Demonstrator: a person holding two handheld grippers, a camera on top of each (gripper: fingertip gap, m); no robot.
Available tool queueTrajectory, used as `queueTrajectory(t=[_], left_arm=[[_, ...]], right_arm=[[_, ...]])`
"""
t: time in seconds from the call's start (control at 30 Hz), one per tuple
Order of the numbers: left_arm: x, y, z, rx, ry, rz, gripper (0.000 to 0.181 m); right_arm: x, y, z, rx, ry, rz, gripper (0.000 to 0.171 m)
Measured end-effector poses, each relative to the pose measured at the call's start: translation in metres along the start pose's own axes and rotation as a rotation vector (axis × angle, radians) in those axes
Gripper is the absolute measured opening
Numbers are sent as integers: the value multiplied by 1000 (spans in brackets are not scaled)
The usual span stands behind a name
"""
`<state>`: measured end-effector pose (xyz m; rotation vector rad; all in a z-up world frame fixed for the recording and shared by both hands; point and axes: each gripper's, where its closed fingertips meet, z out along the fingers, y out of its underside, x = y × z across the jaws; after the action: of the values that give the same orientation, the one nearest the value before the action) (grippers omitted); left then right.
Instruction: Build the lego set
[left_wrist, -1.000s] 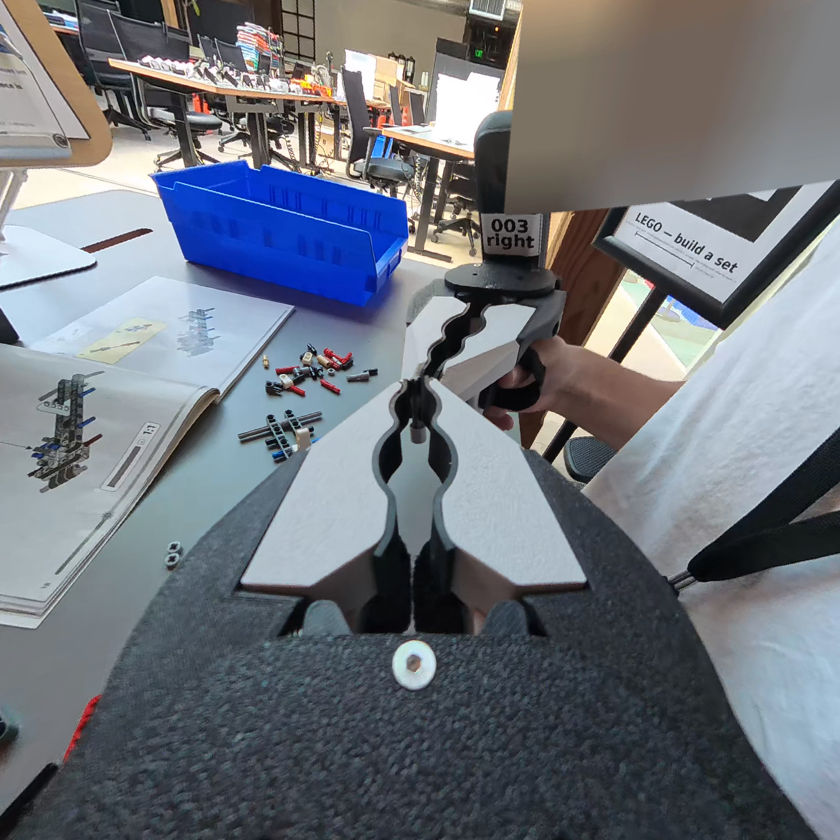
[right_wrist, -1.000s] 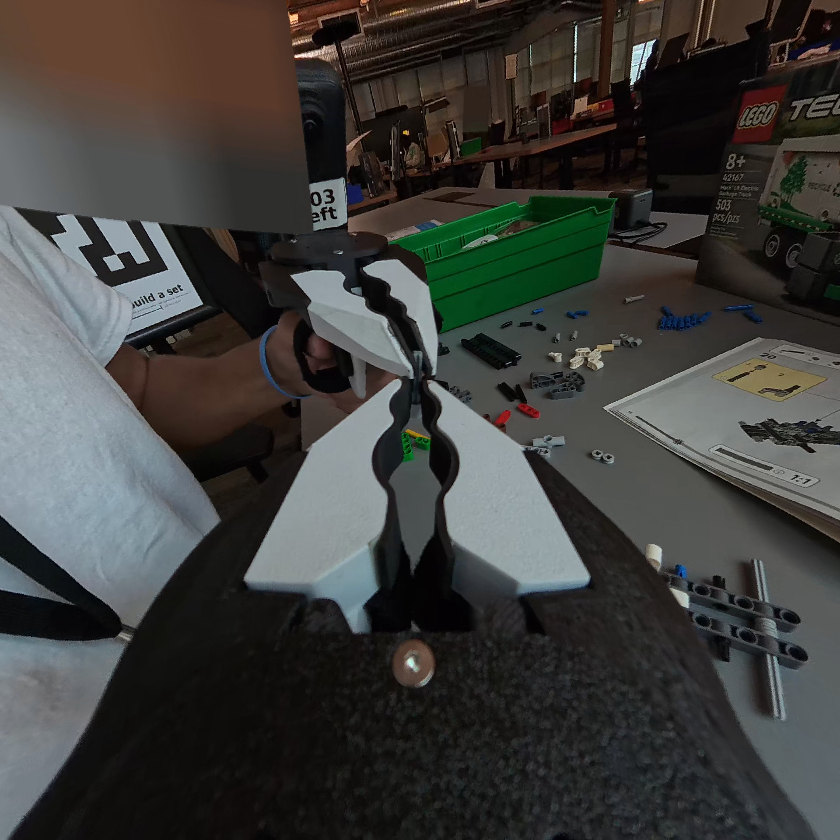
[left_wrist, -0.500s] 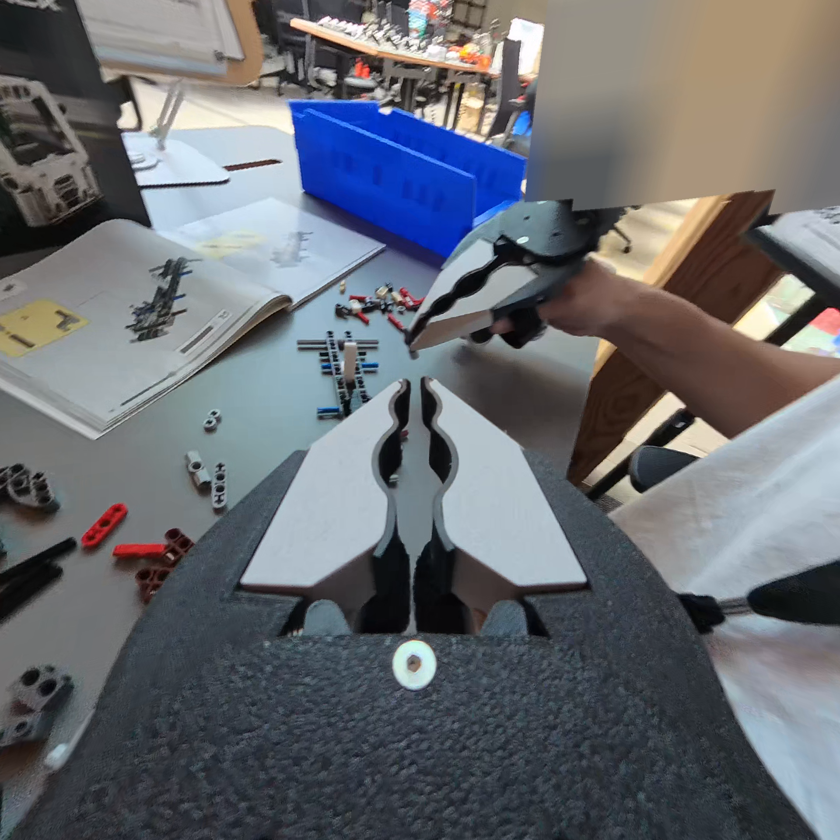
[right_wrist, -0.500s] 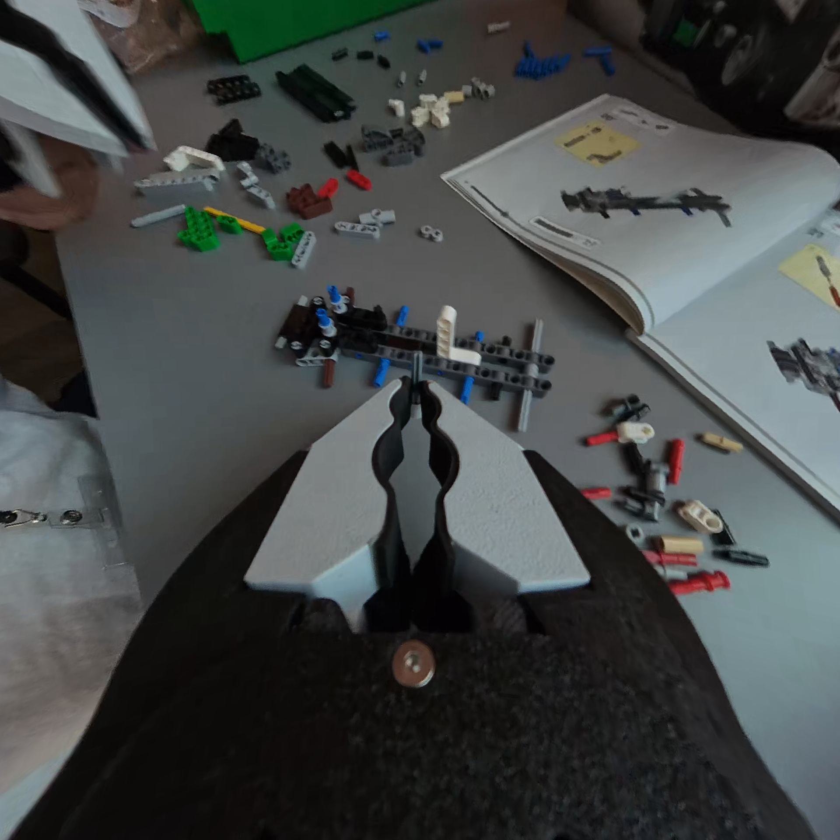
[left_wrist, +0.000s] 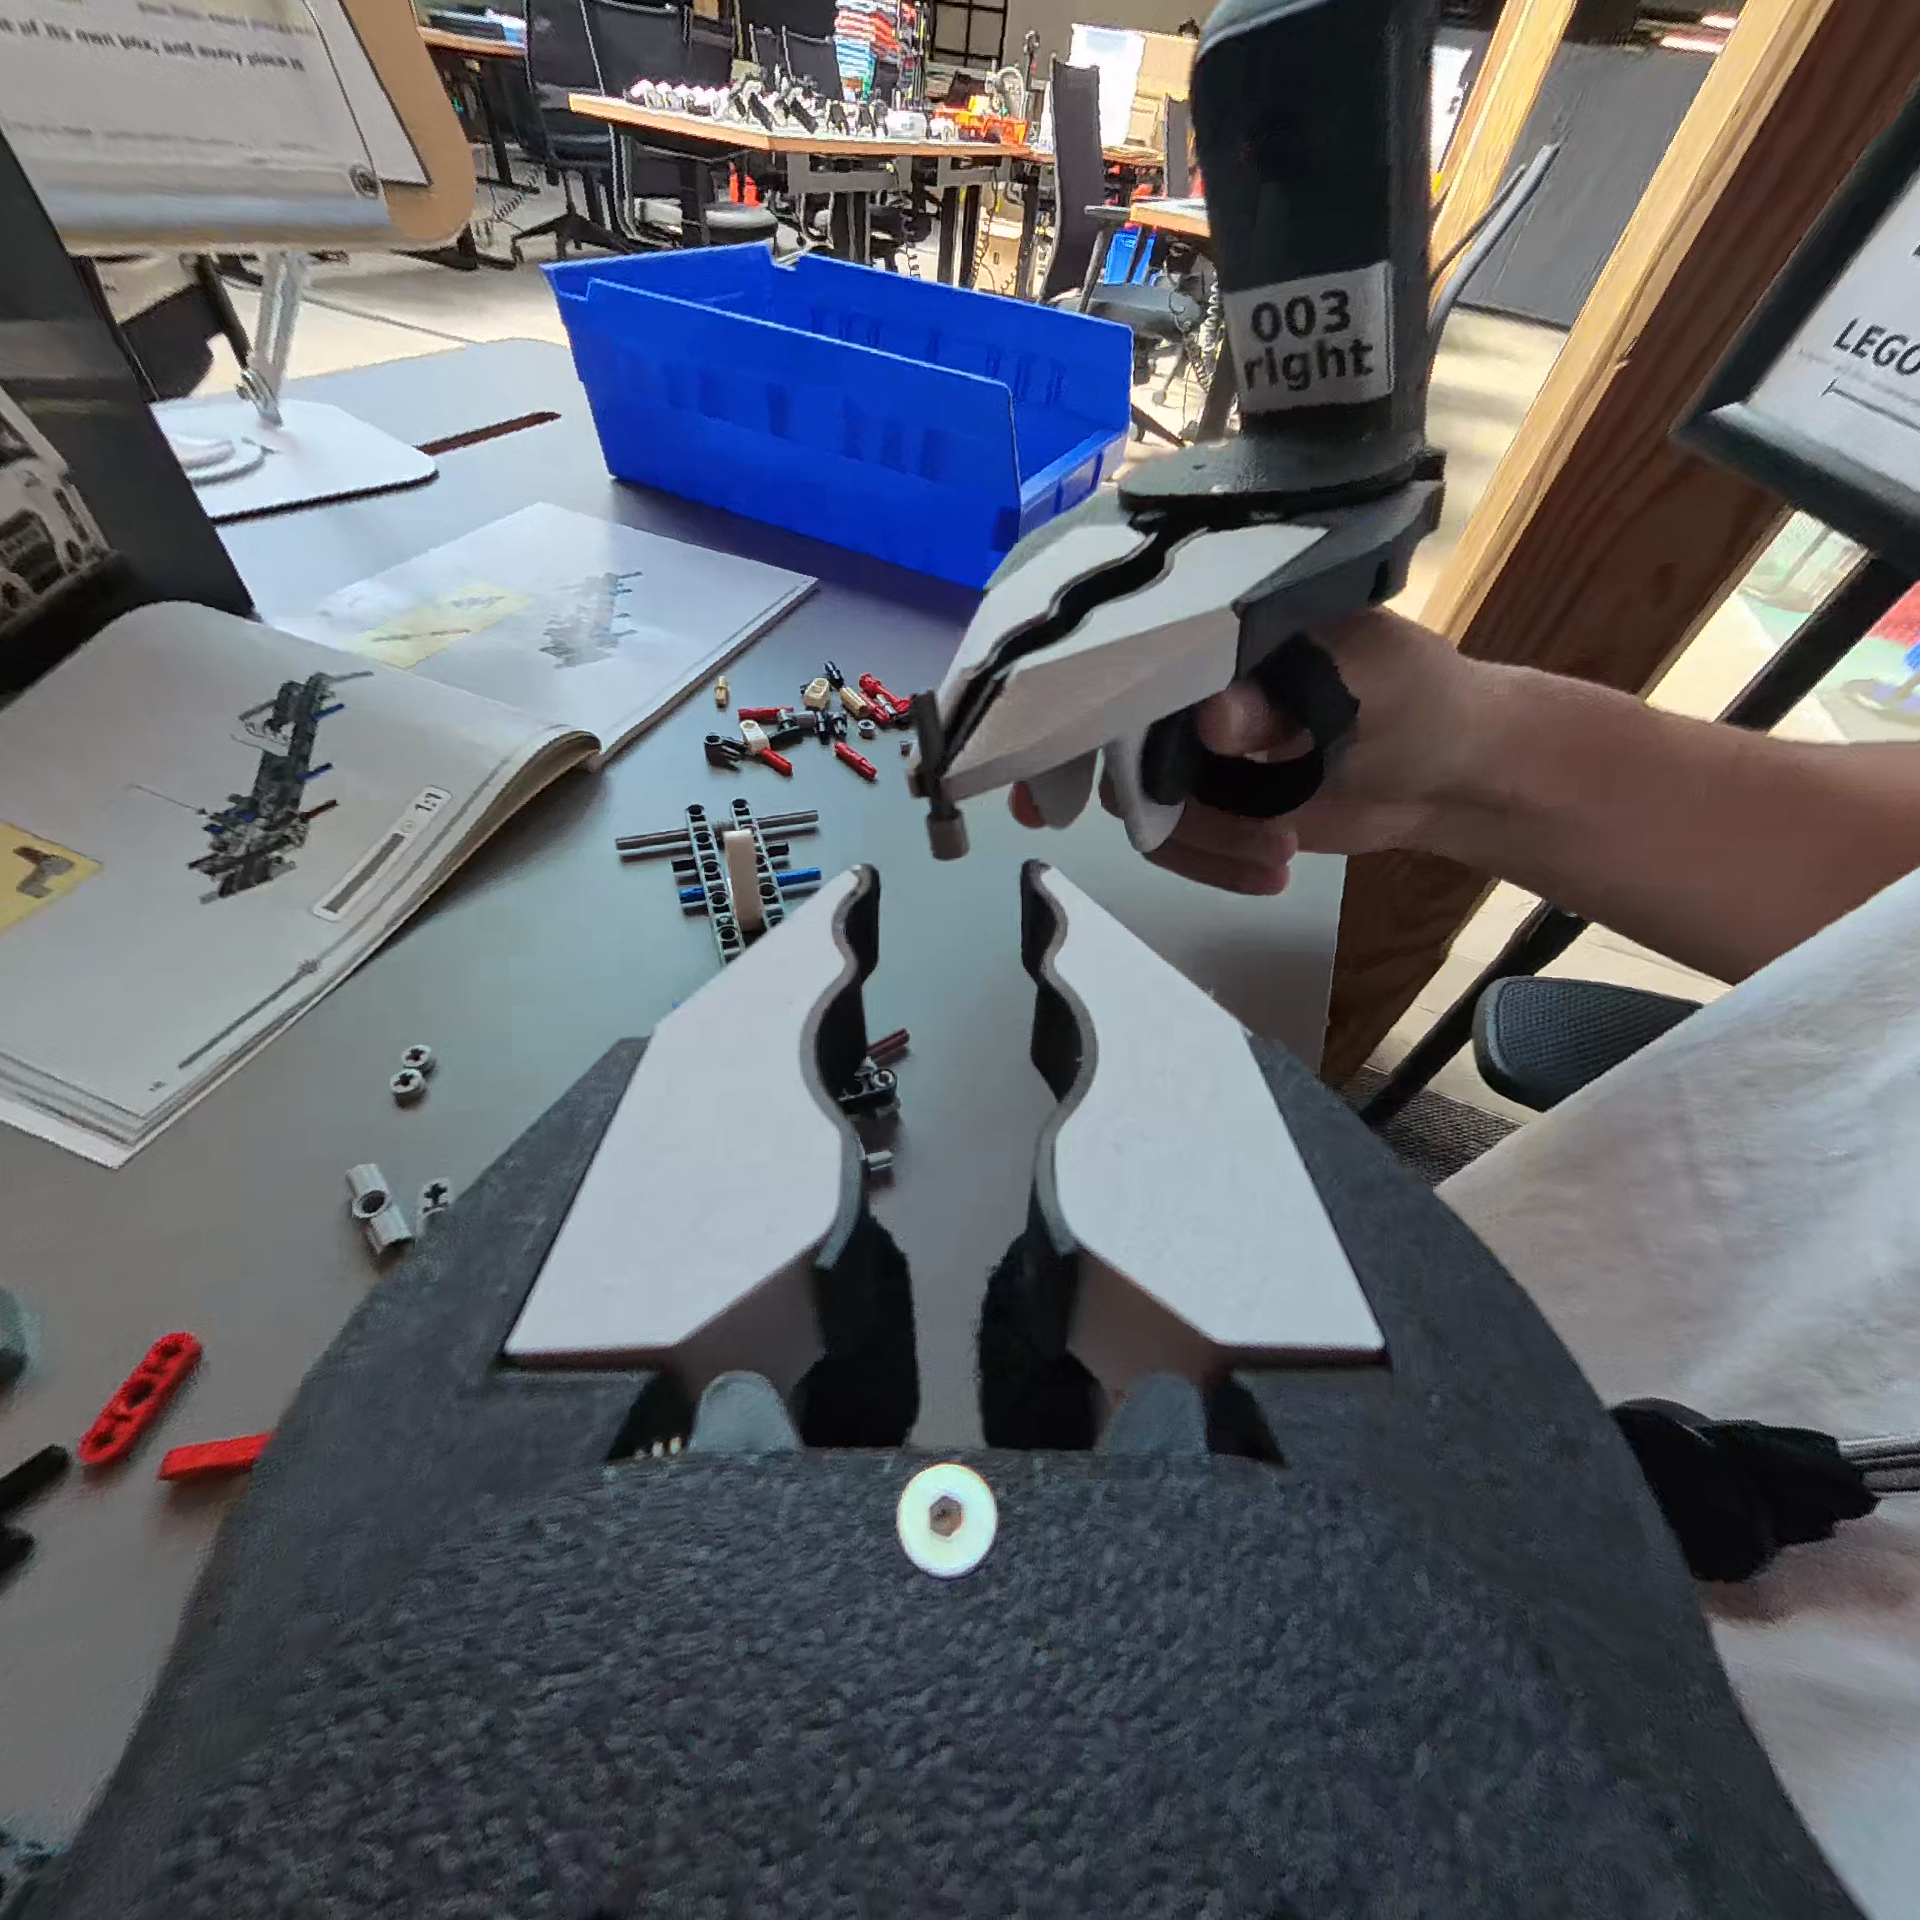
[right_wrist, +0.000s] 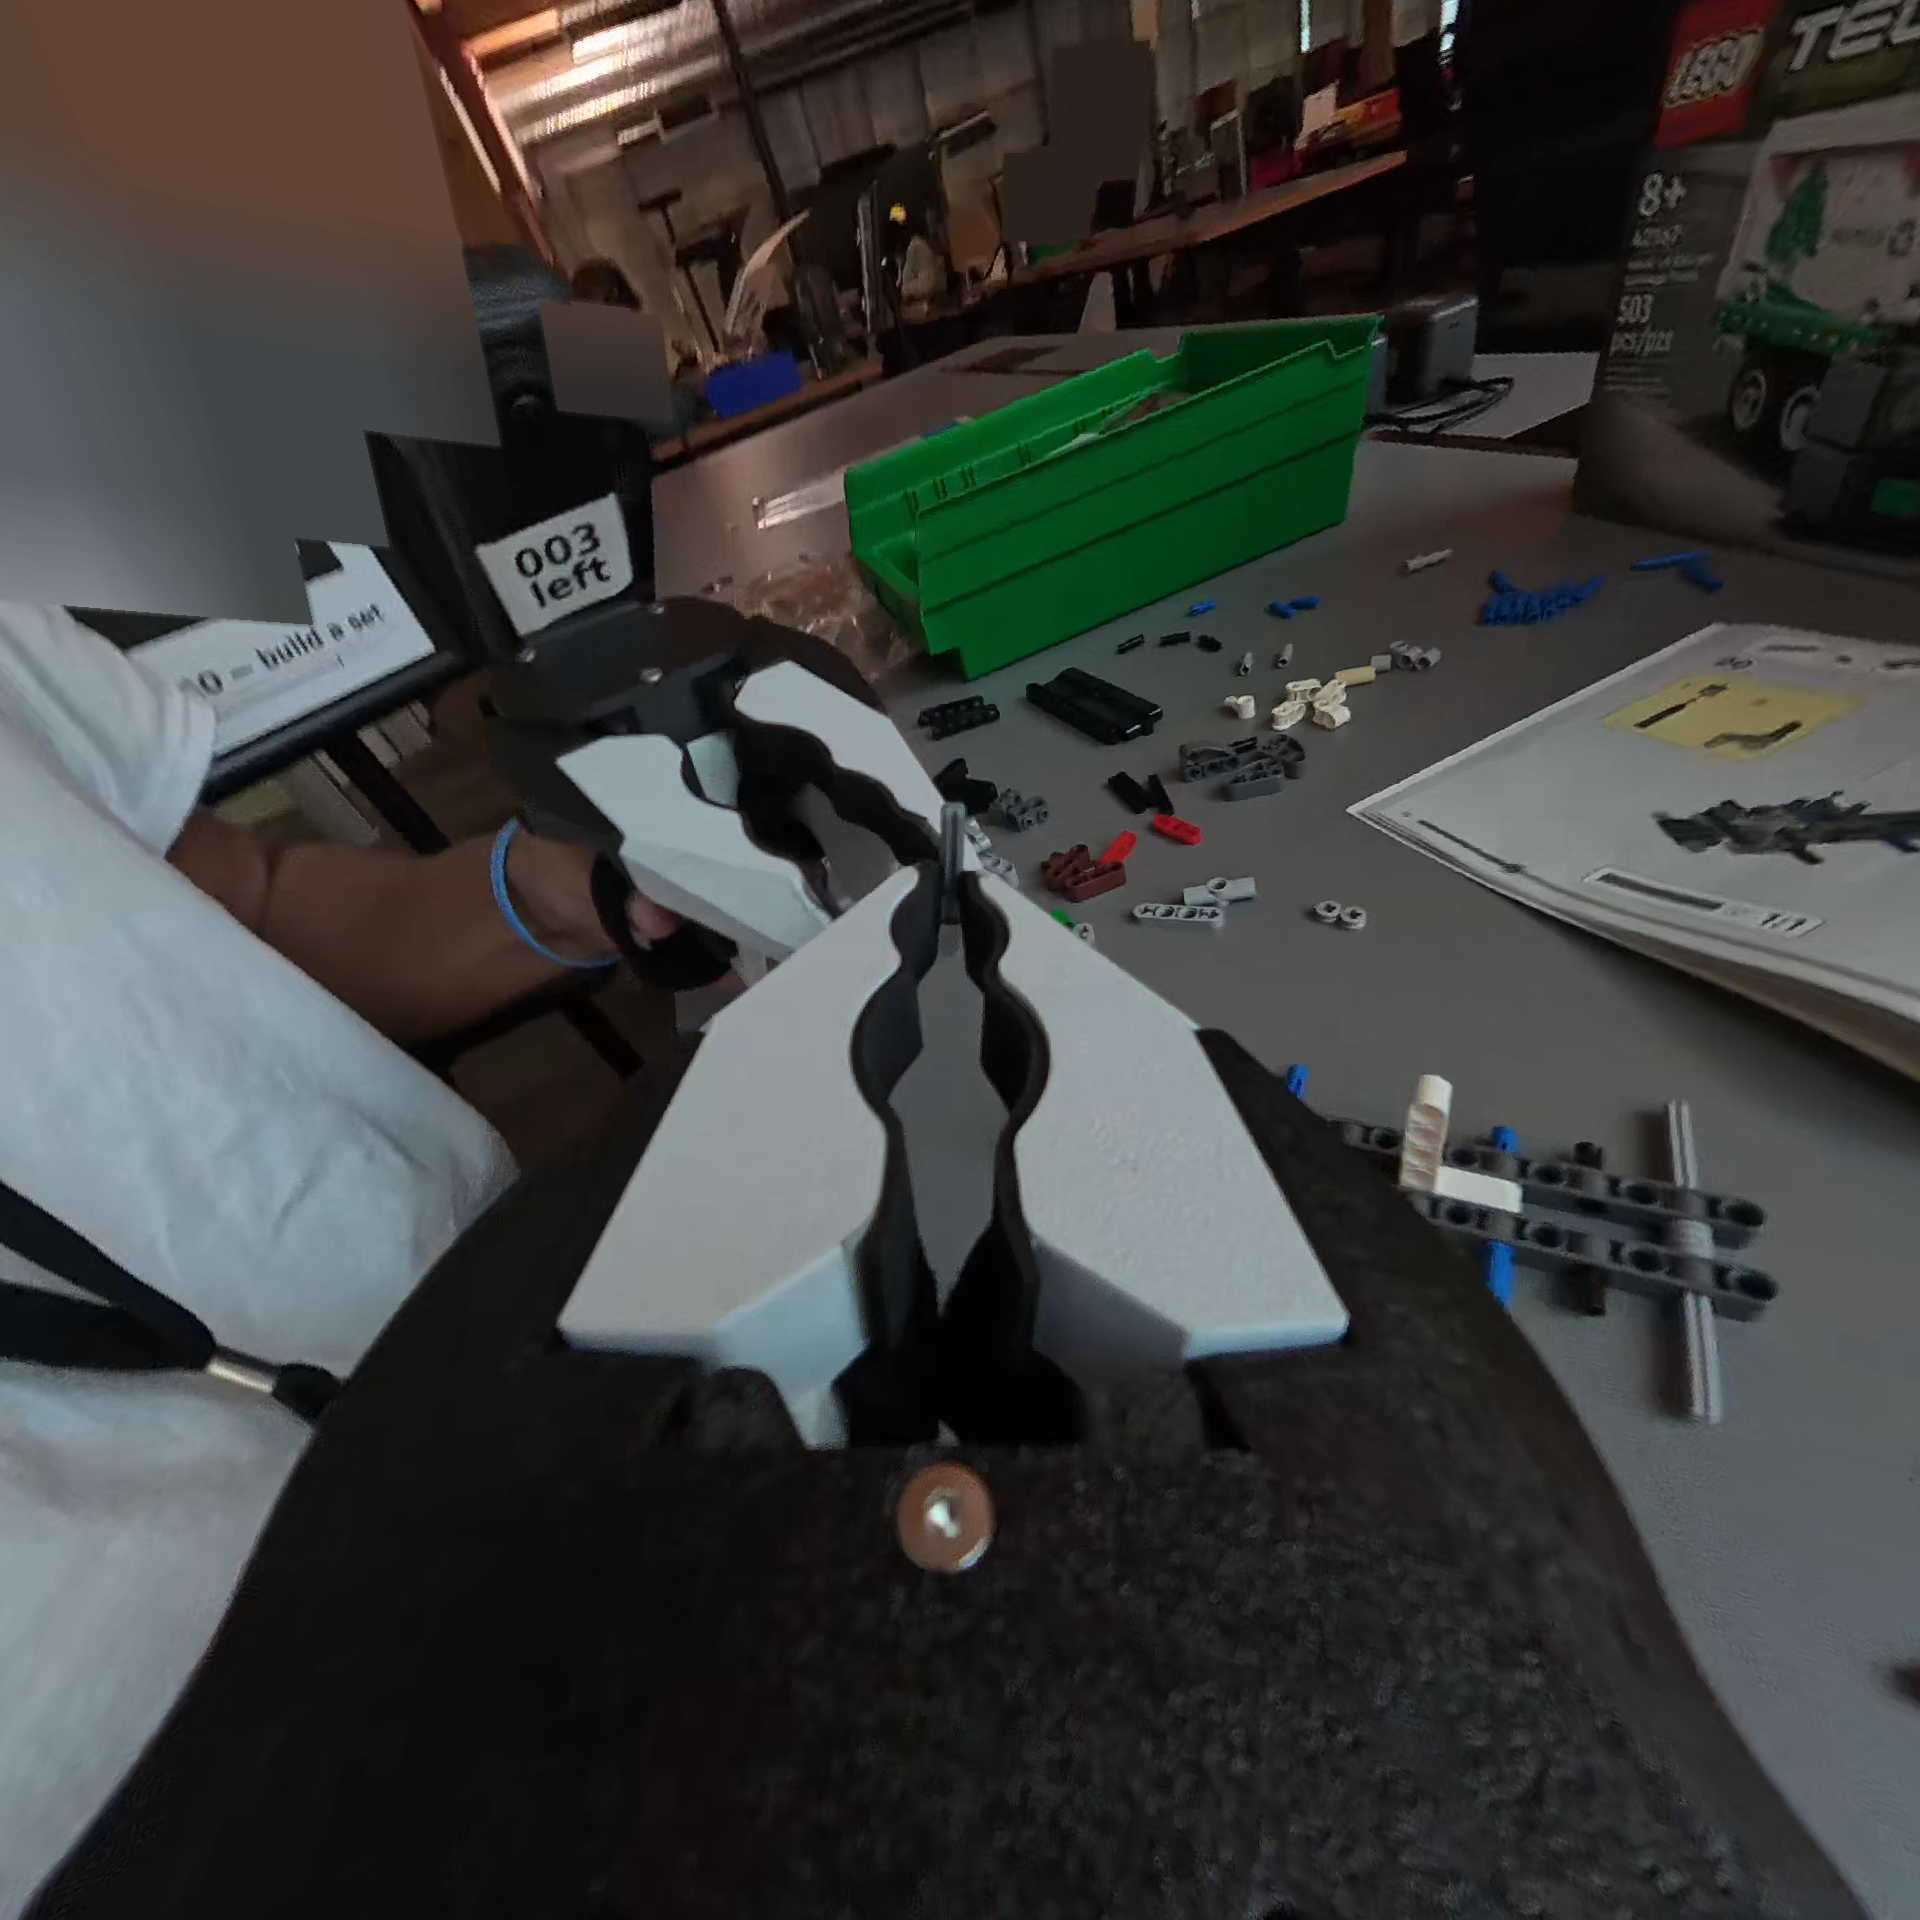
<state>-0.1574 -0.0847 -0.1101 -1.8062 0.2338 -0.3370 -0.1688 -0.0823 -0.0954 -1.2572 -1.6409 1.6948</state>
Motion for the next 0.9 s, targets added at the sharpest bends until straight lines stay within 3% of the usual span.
queueTrajectory(t=[0.1, 0.3, 0.6, 0.9], left_arm=[[-1, 2, 4, -28, -74, 89, 26], [-6, 2, 3, -20, -148, 163, 9], [-3, 11, 3, -79, -135, 319, 5], [-4, 15, 7, -99, -133, 308, 5]], right_arm=[[-1, 6, 9, 40, 9, 152, 0], [-5, 8, 11, 79, 2, 231, 0], [-9, 20, 7, -15, -27, 264, 1], [-6, 15, 2, -39, 21, 172, 3]])
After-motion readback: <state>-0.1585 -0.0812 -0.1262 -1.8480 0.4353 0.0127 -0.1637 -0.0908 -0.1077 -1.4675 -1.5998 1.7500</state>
